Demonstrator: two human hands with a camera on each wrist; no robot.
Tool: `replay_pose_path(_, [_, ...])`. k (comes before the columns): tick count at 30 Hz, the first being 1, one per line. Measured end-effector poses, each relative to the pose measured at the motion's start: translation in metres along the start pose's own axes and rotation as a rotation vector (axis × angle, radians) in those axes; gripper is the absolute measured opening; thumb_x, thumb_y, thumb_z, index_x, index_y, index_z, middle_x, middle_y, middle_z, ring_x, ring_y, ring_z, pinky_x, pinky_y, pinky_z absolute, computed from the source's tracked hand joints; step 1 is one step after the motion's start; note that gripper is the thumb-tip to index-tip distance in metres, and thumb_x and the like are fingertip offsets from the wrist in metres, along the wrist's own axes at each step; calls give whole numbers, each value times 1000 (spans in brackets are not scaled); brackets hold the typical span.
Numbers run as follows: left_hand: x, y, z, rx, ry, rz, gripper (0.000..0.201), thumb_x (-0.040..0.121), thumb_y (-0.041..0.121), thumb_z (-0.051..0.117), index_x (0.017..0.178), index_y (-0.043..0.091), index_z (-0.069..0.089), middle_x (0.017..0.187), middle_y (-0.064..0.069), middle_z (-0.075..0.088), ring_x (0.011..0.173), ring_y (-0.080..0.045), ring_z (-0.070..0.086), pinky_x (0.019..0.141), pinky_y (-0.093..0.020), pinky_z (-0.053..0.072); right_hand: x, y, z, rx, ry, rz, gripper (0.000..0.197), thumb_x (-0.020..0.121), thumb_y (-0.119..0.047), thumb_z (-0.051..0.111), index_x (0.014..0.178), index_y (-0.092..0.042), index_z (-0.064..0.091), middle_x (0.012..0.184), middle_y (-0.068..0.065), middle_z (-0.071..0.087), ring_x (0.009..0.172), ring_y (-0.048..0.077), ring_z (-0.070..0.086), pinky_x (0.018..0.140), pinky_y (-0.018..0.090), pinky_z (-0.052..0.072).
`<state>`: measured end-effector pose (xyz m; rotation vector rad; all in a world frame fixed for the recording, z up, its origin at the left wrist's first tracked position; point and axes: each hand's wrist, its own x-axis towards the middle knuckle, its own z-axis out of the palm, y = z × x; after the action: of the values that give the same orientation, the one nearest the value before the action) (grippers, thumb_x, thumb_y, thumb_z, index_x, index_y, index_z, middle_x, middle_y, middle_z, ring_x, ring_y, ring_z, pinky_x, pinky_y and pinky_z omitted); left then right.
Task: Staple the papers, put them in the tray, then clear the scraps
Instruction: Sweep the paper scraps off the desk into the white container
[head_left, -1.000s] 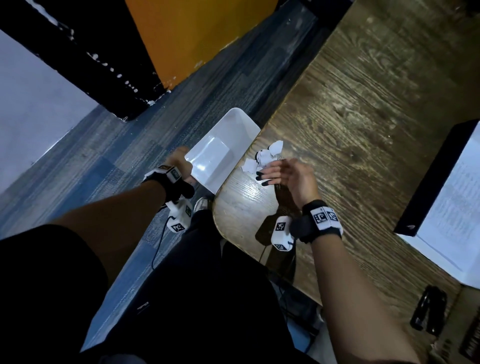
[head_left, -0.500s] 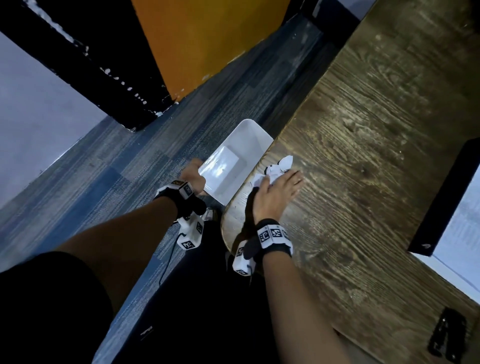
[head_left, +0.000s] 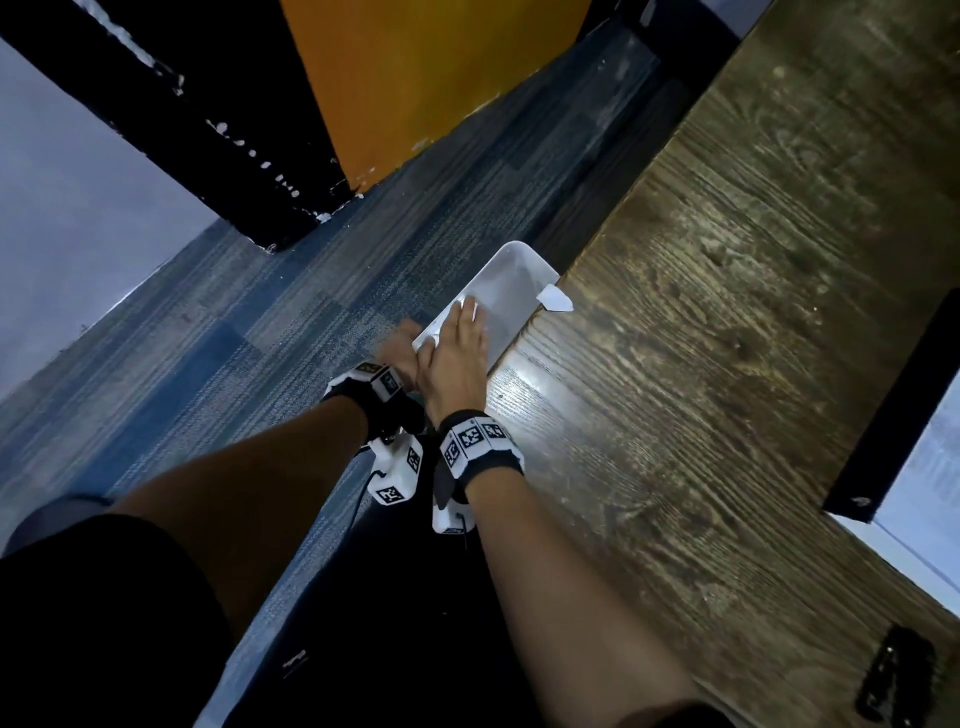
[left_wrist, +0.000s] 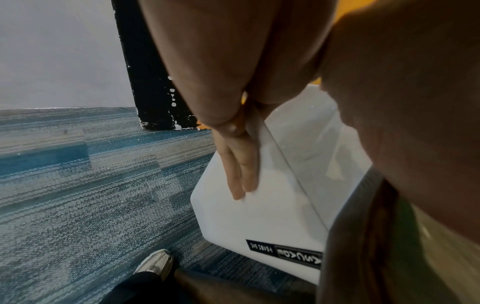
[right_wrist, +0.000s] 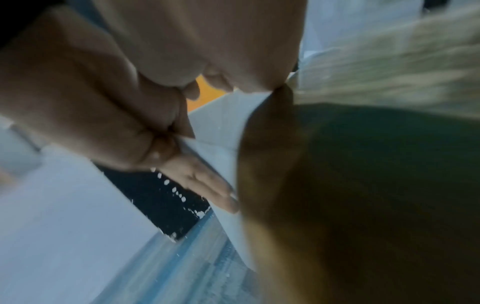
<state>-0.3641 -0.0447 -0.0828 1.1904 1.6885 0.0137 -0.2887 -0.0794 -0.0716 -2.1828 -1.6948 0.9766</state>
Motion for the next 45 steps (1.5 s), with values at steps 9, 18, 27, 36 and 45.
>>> replay_pose_path(9, [3,0,-7,-17,9,-80,46,80,-15,39,118,10,51,107,-14,60,90,-24,55,69,-28,39,17,8,-19,64,-40,109,27,82,15,48,100,6,66,109,23,61,99,37,61,85,40,52])
replay_pose_path(18, [12,-4,-8,-108,-22,-108,38,81,-4,41,101,27,50,104,-11,65,87,-31,67,75,-47,59,18,61,-103,222,435,138,37,92,-26,51,120,-3,59,135,19,50,124,27,45,108,30,31])
replay_pose_path(27, [4,10,-21,-131,-97,-128,46,83,-2,48,122,23,44,106,-7,58,95,-33,65,78,-54,58,37,78,-86,62,300,464,68,100,-35,28,151,1,1,160,19,-10,147,36,-13,117,46,-9])
replay_pose_path(36, [9,6,-20,-98,-55,-74,39,79,-6,57,108,19,46,101,-8,58,85,-25,58,55,-28,55,6,22,-12,-218,-8,-109,44,94,-23,43,134,-4,47,146,14,45,140,31,33,116,39,18])
replay_pose_path(45, [14,-4,-14,-100,-41,-80,38,79,-5,52,100,26,47,109,-9,61,91,-30,63,66,-41,59,-5,38,-57,394,118,29,26,74,18,57,83,-2,70,92,7,60,88,20,57,82,4,42])
